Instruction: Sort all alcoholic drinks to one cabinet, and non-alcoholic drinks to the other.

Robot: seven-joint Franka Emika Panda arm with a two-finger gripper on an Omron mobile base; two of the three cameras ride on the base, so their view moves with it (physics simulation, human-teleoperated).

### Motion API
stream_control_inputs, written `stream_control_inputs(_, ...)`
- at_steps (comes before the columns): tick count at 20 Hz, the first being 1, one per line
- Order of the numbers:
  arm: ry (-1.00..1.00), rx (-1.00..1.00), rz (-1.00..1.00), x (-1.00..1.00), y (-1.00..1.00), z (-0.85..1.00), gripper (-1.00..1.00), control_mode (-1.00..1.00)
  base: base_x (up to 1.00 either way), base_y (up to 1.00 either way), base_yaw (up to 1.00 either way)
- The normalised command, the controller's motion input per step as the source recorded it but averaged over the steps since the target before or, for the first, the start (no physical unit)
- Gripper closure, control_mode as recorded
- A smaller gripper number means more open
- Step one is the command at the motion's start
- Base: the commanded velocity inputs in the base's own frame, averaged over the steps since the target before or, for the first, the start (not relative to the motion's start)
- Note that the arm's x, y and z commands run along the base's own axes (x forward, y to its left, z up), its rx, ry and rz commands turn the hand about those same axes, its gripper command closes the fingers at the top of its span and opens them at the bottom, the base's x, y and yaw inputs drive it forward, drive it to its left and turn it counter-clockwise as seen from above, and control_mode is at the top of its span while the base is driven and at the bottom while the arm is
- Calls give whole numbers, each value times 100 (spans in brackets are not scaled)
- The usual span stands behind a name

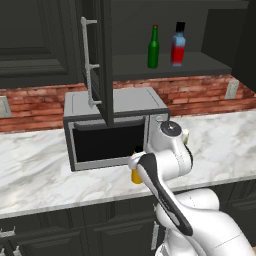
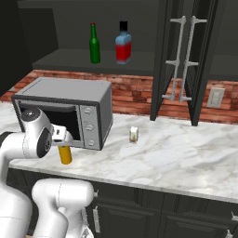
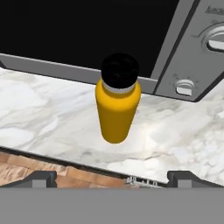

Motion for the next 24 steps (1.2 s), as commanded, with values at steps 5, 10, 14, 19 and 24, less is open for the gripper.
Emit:
stream_control_inputs(5, 0, 0, 0, 16, 7, -23, -100, -100, 0, 0, 0)
stream_control_inputs(10, 0, 0, 0, 17, 5, -19, -100, -100, 0, 0, 0)
stream_control_inputs(14, 0, 0, 0, 12, 1, -8, -100, -100, 0, 0, 0)
stream_control_inputs(19, 0, 0, 0, 11, 0, -3, -100, -100, 0, 0, 0)
stream_control_inputs(24, 0, 0, 0, 13, 0, -8, -100, -100, 0, 0, 0)
